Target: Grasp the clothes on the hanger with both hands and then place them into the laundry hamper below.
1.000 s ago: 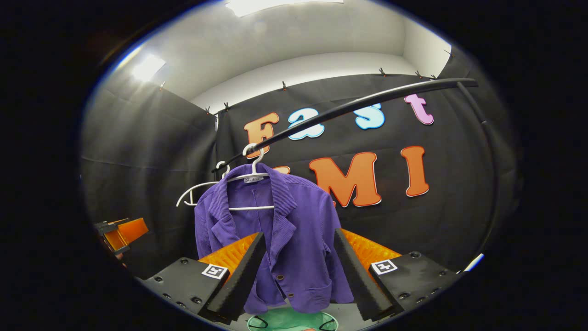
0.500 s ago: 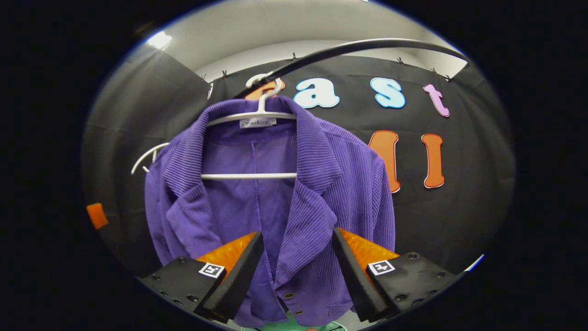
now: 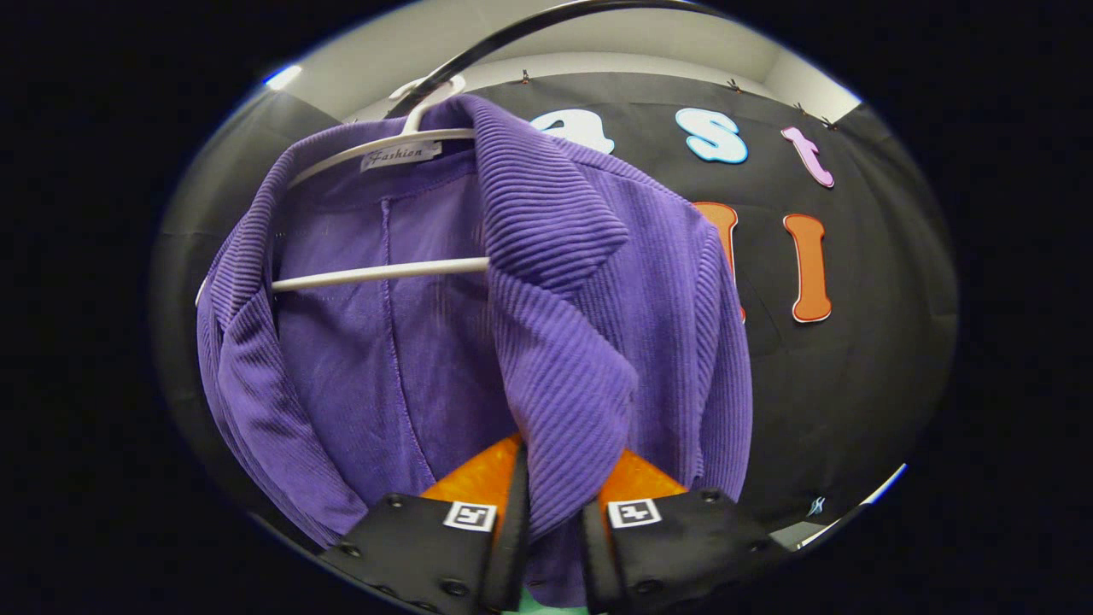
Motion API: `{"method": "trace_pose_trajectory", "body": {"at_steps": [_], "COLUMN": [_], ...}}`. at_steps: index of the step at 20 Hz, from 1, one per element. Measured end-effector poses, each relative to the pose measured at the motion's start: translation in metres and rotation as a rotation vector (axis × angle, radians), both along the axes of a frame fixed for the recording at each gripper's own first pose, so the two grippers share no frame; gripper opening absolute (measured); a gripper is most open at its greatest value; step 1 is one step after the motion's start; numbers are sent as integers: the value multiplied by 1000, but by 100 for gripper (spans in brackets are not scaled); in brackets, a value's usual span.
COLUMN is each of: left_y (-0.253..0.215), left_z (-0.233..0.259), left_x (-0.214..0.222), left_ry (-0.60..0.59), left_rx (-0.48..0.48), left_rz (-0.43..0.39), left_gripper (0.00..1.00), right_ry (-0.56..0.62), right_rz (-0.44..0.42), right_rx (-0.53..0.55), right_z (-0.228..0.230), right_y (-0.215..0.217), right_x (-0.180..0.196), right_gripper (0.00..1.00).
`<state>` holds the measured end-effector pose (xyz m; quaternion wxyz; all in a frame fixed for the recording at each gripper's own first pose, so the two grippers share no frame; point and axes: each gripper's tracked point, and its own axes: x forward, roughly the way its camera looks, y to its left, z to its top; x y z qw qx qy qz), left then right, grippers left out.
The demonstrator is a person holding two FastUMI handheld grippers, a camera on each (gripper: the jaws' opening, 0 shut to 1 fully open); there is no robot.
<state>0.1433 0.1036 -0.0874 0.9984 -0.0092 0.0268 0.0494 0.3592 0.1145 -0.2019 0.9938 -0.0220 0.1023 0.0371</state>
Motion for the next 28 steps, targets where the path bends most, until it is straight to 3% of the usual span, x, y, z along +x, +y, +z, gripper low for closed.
{"method": "trace_pose_trajectory", "body": {"at_steps": [1, 5, 7, 8, 9, 11, 13, 14, 18, 19, 21, 22, 24, 26, 27, 28], "left_y": [-10, -52, -69, -78, -84, -87, -83, -85, -72, -72, -63, -62, -42, -16, -4, 8], "left_z": [-6, -34, -52, -61, -71, -89, -110, -121, -135, -136, -132, -129, -109, -71, -48, -22], "left_x": [4, 23, 33, 40, 49, 69, 86, 94, 118, 121, 113, 109, 97, 84, 81, 80], "left_ry": [8, 39, 63, 70, 68, 50, 53, 62, 61, 64, 64, 75, 69, 28, 0, -33], "left_rx": [-16, -38, -38, -39, -35, -11, 13, 30, 184, 183, 123, 90, 87, 139, 171, 197], "left_rz": [0, -6, -4, -4, 4, 46, 107, 116, 158, 148, 144, 111, 114, 150, 177, 207], "left_gripper": [92, 95, 95, 95, 95, 92, 95, 92, 95, 92, 47, 25, 12, 7, 8, 9], "right_ry": [-13, -71, -102, -124, -140, -166, -193, -209, -248, -253, -270, -279, -315, -379, -399, -411], "right_rz": [10, 73, 71, 75, 85, 111, 139, 154, 176, 173, 153, 131, 74, -2, -37, -69], "right_rx": [16, 75, 81, 84, 91, 84, 63, 55, 42, 40, 31, 18, -24, -97, -137, -171], "right_z": [8, 41, 57, 66, 75, 88, 101, 107, 121, 122, 126, 127, 133, 147, 153, 157], "right_y": [-8, -32, -49, -54, -57, -59, -61, -60, -59, -59, -62, -67, -79, -93, -100, -106], "right_x": [-4, -20, -23, -25, -29, -38, -48, -52, -66, -67, -66, -66, -66, -63, -63, -62], "right_gripper": [22, 5, 5, 10, 5, 10, 7, 10, 5, 10, 15, 10, 10, 4, 10, 10]}}
